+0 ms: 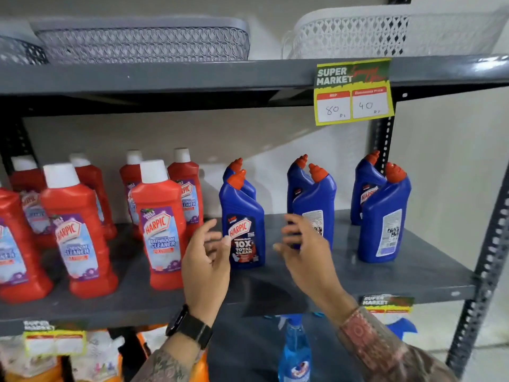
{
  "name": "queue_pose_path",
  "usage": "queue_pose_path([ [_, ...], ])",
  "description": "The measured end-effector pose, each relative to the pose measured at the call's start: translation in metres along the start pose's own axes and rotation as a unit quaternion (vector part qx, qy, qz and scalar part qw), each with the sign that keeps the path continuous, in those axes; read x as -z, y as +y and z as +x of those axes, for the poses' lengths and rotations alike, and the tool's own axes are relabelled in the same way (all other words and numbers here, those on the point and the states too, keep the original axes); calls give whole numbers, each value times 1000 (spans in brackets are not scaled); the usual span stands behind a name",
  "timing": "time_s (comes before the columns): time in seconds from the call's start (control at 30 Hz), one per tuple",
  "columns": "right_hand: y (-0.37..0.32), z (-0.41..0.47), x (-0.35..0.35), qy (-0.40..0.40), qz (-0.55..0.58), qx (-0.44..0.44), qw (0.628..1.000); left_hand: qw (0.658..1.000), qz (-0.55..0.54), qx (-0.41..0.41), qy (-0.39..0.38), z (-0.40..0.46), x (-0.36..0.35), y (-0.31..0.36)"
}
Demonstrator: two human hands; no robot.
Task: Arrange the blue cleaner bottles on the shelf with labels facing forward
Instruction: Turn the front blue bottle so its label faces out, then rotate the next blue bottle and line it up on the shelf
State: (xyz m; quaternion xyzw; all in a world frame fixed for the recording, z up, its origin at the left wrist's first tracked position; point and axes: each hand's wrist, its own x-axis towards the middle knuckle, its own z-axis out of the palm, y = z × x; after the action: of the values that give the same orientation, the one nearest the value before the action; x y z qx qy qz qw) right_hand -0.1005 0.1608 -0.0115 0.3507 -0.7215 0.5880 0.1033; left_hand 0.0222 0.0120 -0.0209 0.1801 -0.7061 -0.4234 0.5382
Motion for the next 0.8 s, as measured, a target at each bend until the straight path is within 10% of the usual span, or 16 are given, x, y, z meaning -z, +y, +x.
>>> queue_pose_path([
  [0.17, 22, 11, 60, 139, -30, 64, 988, 995, 30, -44, -79, -29, -60, 40],
  [0.47, 55, 34, 87, -22, -77, -87, 993, 953, -44, 192, -230, 14, -149, 31],
  [0.8, 74, 48, 79, -51, -48, -121, 990, 958, -86, 162, -220, 11, -151, 31],
])
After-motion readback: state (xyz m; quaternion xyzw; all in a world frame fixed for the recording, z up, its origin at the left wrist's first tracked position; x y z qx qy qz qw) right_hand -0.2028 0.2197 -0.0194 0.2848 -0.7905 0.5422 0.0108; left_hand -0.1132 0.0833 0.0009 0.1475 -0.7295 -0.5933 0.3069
